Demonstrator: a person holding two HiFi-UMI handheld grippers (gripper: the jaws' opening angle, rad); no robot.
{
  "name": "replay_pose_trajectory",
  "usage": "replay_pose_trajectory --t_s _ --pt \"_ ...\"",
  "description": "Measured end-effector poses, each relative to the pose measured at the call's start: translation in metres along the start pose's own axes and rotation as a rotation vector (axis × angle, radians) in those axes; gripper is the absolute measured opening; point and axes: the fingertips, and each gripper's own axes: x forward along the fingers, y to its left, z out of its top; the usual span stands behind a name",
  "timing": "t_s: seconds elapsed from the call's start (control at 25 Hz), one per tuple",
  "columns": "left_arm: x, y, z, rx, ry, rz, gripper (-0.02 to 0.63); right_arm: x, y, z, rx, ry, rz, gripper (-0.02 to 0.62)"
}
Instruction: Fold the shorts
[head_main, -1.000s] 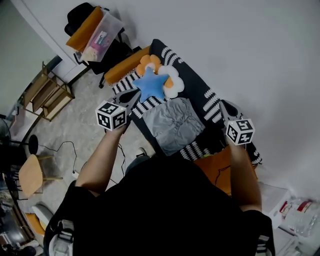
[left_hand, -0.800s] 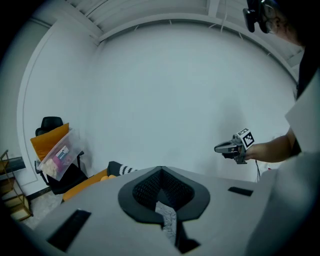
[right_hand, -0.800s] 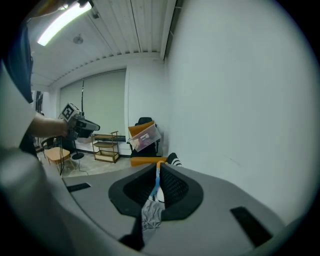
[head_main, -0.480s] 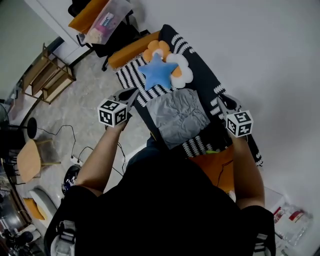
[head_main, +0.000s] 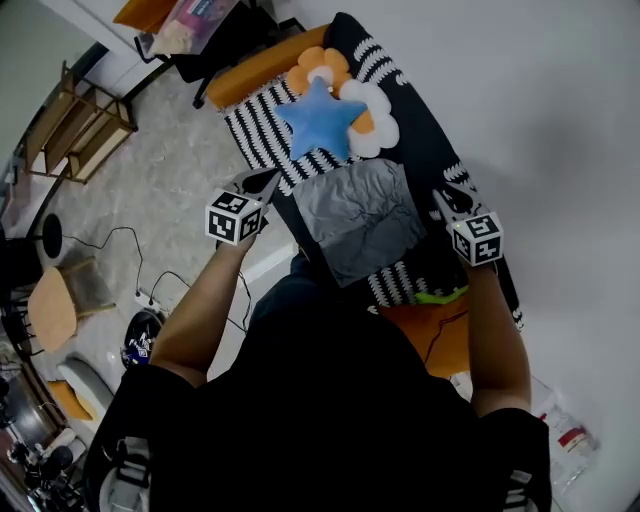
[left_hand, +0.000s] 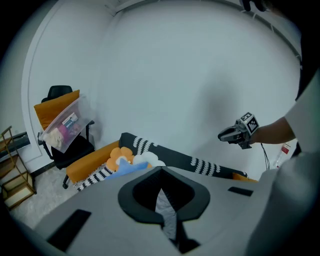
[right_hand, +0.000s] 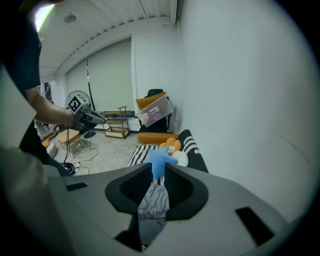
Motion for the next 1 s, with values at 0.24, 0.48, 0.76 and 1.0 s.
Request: replay_pose_trajectory --t_s 0.24,0.48,0.76,1.0 --pt "0.051 0.041 -0.027 -0.011 0.069 -0.01 0.015 0.069 -0.033 -0.031 0.008 0.123 0.03 0.095" --pt "0.093 0.08 -0.059 -0.005 0.132 -0.011 0.015 0.133 -0.038 -0.047 0.011 0.214 0.063 0.104" --pt "0.155 0.113 -0.088 -0.006 0.161 -0.037 0.017 0.207 -0.032 -0.064 0.025 0.276 0.116 0.112" --pt "0.192 0.127 -0.126 -0.029 0.249 -0.071 0.018 0.252 -0.031 -0.087 -0.008 0.371 0.154 0.117"
